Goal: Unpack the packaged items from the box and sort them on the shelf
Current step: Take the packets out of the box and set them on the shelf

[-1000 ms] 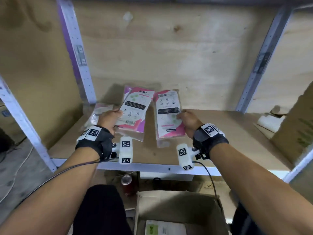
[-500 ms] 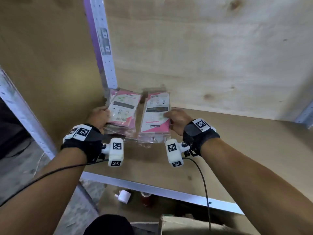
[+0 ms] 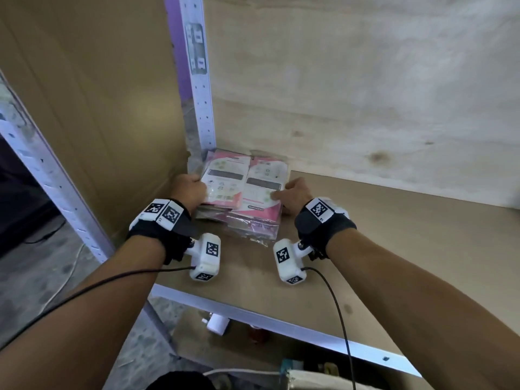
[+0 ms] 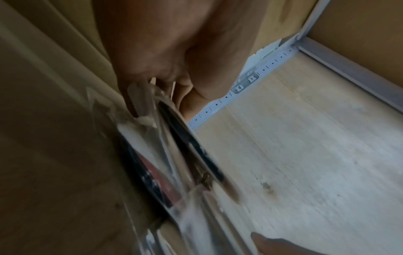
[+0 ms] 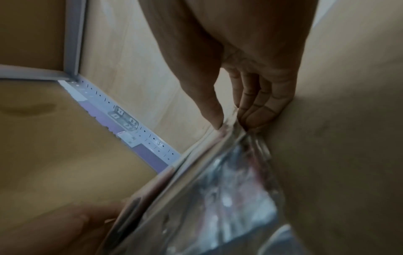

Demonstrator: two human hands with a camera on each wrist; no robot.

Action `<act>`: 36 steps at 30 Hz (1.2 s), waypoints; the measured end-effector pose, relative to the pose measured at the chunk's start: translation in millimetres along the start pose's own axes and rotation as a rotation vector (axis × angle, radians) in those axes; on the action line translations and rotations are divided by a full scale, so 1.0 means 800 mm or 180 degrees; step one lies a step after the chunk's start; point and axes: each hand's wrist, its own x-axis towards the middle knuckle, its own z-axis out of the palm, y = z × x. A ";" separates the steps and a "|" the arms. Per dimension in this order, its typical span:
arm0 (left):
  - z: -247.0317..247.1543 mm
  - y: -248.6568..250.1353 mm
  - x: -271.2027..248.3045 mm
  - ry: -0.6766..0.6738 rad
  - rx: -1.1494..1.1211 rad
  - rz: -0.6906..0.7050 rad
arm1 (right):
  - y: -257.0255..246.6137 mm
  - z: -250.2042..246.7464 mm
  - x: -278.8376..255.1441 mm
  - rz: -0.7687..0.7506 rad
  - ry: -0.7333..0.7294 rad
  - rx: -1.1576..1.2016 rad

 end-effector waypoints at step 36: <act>0.159 -0.054 -0.483 -0.1536 0.1076 0.0992 | 0.255 -0.258 -0.421 -0.0101 -0.0632 -0.1308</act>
